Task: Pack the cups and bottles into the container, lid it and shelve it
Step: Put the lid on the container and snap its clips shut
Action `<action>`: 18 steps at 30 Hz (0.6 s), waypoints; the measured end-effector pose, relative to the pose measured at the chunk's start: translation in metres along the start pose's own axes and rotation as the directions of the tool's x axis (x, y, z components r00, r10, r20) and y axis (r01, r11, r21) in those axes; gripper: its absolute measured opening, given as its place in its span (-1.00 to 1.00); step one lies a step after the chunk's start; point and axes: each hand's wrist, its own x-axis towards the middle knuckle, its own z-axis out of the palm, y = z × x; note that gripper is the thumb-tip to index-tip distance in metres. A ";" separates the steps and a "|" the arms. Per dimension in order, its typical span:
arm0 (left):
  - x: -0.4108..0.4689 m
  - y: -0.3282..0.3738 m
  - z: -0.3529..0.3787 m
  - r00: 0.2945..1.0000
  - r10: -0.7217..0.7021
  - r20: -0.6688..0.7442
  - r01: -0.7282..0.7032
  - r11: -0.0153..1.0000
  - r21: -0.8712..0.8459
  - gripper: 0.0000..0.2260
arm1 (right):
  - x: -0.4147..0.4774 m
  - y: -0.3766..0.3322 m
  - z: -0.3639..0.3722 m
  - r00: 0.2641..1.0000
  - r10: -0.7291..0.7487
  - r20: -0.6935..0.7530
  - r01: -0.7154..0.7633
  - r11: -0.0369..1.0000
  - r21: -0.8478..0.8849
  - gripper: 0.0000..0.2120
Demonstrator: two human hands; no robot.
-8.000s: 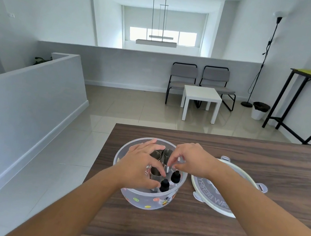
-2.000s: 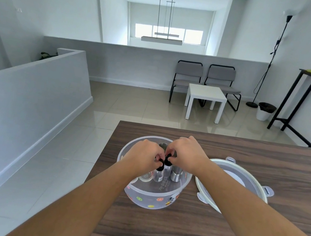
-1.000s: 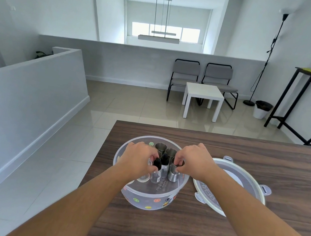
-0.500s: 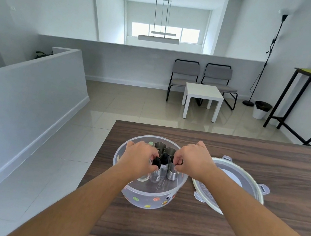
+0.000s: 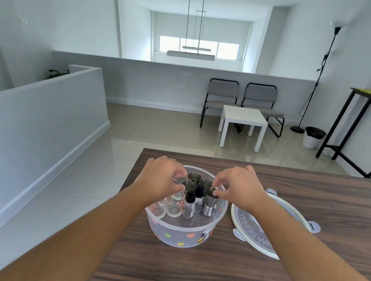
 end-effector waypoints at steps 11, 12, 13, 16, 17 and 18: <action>-0.030 0.119 0.057 0.947 0.318 -0.043 -0.321 0.941 -0.104 -0.75 | -0.097 0.045 -0.025 0.978 0.208 0.031 -0.210 0.974 0.081 -0.84; -0.032 0.124 0.066 0.945 0.325 -0.029 -0.327 0.939 -0.105 -0.74 | -0.106 0.050 -0.023 0.972 0.230 0.048 -0.233 0.969 0.080 -0.83; -0.033 0.128 0.075 0.945 0.328 -0.008 -0.327 0.940 -0.101 -0.73 | -0.116 0.056 -0.019 0.964 0.259 0.058 -0.263 0.962 0.079 -0.82; -0.036 0.133 0.104 0.949 0.303 0.092 -0.299 0.953 -0.050 -0.61 | -0.144 0.068 -0.002 0.938 0.335 0.087 -0.342 0.936 0.079 -0.76; -0.036 0.132 0.112 0.949 0.284 0.137 -0.282 0.959 -0.032 -0.54 | -0.151 0.071 0.007 0.938 0.330 0.104 -0.337 0.939 0.065 -0.70; -0.037 0.131 0.122 0.946 0.263 0.190 -0.264 0.964 -0.019 -0.47 | -0.159 0.074 0.016 0.941 0.314 0.126 -0.321 0.946 0.042 -0.65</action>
